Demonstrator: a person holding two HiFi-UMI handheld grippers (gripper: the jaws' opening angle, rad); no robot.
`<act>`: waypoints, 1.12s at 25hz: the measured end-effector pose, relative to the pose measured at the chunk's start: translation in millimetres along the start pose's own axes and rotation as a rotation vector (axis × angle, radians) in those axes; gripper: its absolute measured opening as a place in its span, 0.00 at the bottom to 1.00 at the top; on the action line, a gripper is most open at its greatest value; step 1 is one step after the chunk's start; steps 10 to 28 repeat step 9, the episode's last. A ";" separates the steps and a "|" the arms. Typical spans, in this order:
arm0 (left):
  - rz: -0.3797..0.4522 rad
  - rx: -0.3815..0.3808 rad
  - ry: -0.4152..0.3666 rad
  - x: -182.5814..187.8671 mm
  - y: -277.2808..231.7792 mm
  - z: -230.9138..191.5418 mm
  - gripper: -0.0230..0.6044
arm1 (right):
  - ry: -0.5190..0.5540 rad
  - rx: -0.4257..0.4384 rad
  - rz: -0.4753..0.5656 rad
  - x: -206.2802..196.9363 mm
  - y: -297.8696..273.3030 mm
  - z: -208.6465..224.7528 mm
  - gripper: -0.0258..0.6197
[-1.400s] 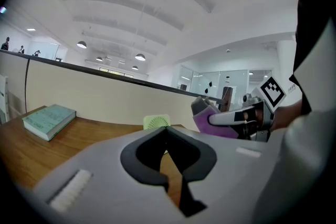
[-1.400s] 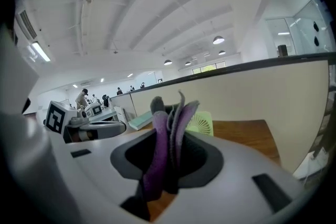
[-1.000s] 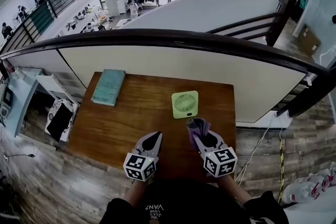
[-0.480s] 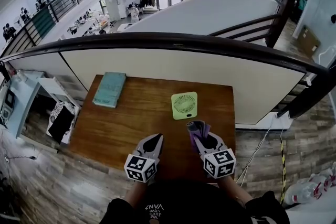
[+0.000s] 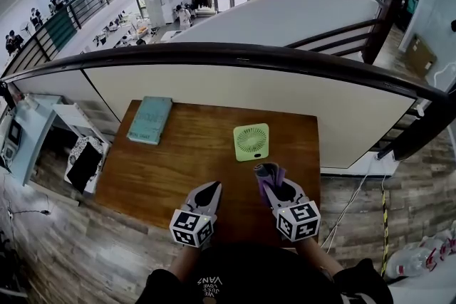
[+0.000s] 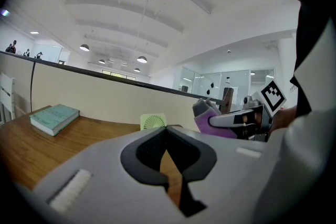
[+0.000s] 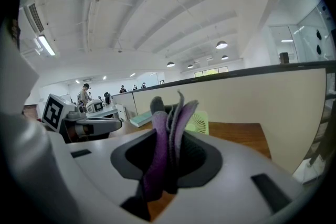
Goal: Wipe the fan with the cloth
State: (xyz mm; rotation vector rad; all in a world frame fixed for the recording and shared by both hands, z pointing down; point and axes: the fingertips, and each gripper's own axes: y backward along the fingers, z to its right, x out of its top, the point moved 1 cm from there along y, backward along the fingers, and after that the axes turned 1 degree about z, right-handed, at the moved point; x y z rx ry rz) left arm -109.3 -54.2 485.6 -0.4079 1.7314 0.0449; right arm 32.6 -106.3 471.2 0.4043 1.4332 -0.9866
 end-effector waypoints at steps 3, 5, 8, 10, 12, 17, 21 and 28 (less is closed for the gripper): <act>0.000 0.003 0.003 -0.4 -1.2 -0.7 0.05 | -0.002 0.002 -0.002 -0.5 -1.4 1.2 0.22; -0.001 0.007 0.006 -0.8 -1.5 -2.2 0.05 | -0.003 0.005 -0.005 -0.8 -3.0 0.8 0.22; 0.000 0.010 0.009 -1.3 -1.0 -3.9 0.05 | -0.004 0.009 -0.007 -0.9 -4.6 -1.0 0.22; 0.000 0.010 0.010 -1.3 -0.8 -4.4 0.05 | -0.004 0.010 -0.008 -0.8 -5.0 -1.5 0.22; 0.000 0.010 0.010 -1.3 -0.8 -4.4 0.05 | -0.004 0.010 -0.008 -0.8 -5.0 -1.5 0.22; 0.000 0.010 0.010 -1.3 -0.8 -4.4 0.05 | -0.004 0.010 -0.008 -0.8 -5.0 -1.5 0.22; 0.000 0.010 0.010 -1.3 -0.8 -4.4 0.05 | -0.004 0.010 -0.008 -0.8 -5.0 -1.5 0.22; 0.000 0.010 0.010 -1.3 -0.8 -4.4 0.05 | -0.004 0.010 -0.008 -0.8 -5.0 -1.5 0.22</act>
